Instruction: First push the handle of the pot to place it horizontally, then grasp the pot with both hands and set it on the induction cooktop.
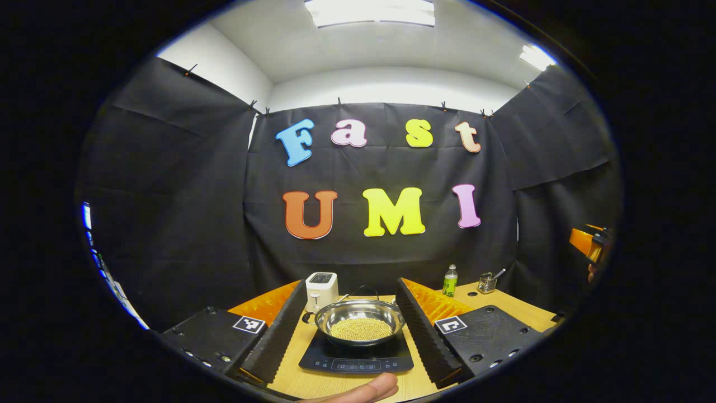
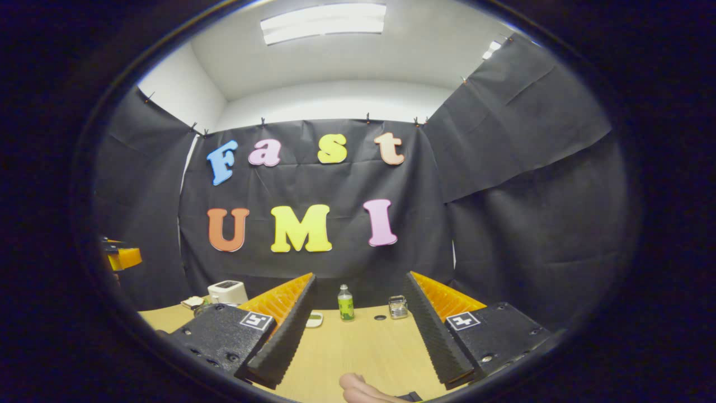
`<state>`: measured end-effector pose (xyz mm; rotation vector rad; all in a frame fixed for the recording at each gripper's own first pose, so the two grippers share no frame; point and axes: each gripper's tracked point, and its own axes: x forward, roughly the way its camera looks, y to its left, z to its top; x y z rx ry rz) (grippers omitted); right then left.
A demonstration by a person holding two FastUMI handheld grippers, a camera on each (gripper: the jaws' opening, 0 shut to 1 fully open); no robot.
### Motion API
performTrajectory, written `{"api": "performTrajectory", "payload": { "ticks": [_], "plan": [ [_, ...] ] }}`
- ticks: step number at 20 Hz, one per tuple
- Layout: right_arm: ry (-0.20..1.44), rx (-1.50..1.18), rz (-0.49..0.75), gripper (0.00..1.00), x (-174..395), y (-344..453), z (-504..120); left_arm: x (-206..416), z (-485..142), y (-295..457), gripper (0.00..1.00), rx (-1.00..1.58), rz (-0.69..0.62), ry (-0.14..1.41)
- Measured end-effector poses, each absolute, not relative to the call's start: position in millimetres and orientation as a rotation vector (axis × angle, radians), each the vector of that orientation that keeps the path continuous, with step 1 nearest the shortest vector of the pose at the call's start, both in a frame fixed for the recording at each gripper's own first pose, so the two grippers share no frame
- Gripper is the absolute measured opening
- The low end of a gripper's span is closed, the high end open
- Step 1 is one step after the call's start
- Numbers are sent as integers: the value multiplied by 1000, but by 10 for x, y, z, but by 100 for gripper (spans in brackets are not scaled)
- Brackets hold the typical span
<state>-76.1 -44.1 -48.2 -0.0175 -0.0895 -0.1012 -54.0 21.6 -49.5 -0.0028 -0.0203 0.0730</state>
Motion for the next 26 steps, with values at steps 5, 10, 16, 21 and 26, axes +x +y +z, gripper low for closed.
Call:
{"api": "performTrajectory", "payload": {
  "ticks": [5,10,16,21,26],
  "plan": [
    [-72,12,-112,96,-796,-569,-515,-505,-507,118,94,-58,39,-9],
    [-64,24,-75,97,-747,-537,-531,-498,-475,62,95,-13,42,-41],
    [-76,22,-79,95,-783,-557,-495,-490,-540,8,95,3,33,-32],
    [-59,36,-73,95,-763,-560,-548,-517,-537,27,95,2,36,-36],
    [-30,71,50,94,-794,-289,-598,-507,-598,45,95,10,40,-28]
  ]
}}
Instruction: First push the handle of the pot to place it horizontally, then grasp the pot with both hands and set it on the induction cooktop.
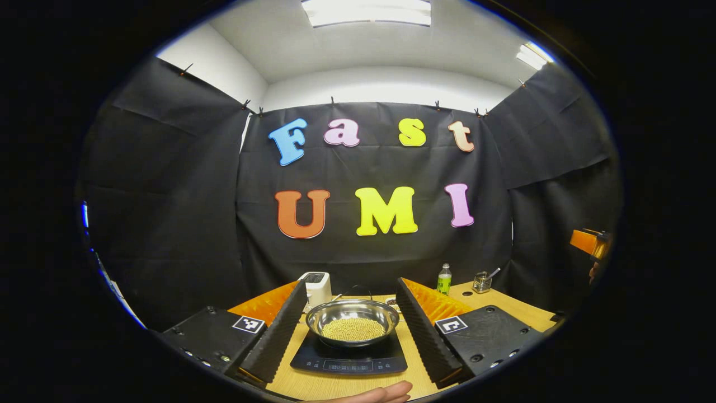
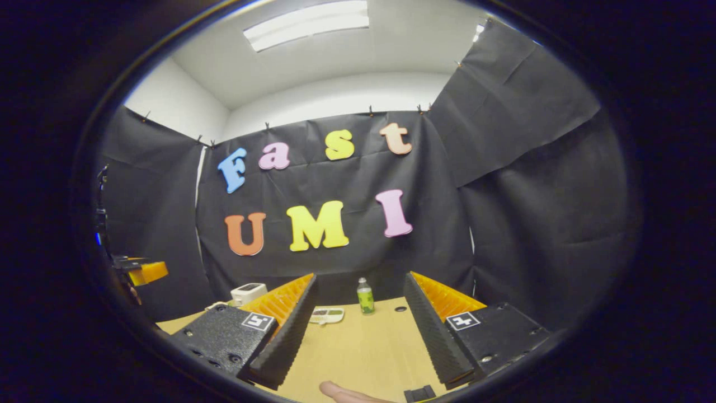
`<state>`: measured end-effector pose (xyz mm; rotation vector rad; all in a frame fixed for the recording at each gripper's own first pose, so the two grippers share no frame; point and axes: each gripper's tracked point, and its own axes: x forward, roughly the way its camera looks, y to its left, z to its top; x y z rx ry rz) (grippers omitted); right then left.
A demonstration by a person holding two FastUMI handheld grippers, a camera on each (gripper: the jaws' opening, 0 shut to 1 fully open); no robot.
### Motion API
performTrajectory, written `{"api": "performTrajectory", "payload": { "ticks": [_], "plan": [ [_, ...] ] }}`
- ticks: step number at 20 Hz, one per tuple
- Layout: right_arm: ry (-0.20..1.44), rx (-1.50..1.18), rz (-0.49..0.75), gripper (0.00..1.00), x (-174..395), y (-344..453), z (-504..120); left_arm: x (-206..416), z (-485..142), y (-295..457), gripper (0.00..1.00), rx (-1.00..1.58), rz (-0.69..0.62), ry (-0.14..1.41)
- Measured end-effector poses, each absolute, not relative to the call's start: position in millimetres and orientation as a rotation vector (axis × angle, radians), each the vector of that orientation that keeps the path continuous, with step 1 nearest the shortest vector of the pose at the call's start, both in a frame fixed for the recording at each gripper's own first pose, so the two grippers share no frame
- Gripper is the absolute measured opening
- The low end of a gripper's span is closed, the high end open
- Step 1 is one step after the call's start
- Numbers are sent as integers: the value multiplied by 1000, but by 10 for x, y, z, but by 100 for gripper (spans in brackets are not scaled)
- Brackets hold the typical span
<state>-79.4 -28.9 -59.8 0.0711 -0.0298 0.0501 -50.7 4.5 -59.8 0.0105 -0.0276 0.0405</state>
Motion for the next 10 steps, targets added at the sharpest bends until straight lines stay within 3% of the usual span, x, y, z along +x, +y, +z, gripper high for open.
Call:
{"api": "performTrajectory", "payload": {
  "ticks": [9,10],
  "plan": [
    [-16,47,26,94,-764,-322,-686,-490,-714,53,95,19,40,-4],
    [-15,47,20,94,-758,-343,-692,-487,-725,55,84,18,41,-3]
  ]
}}
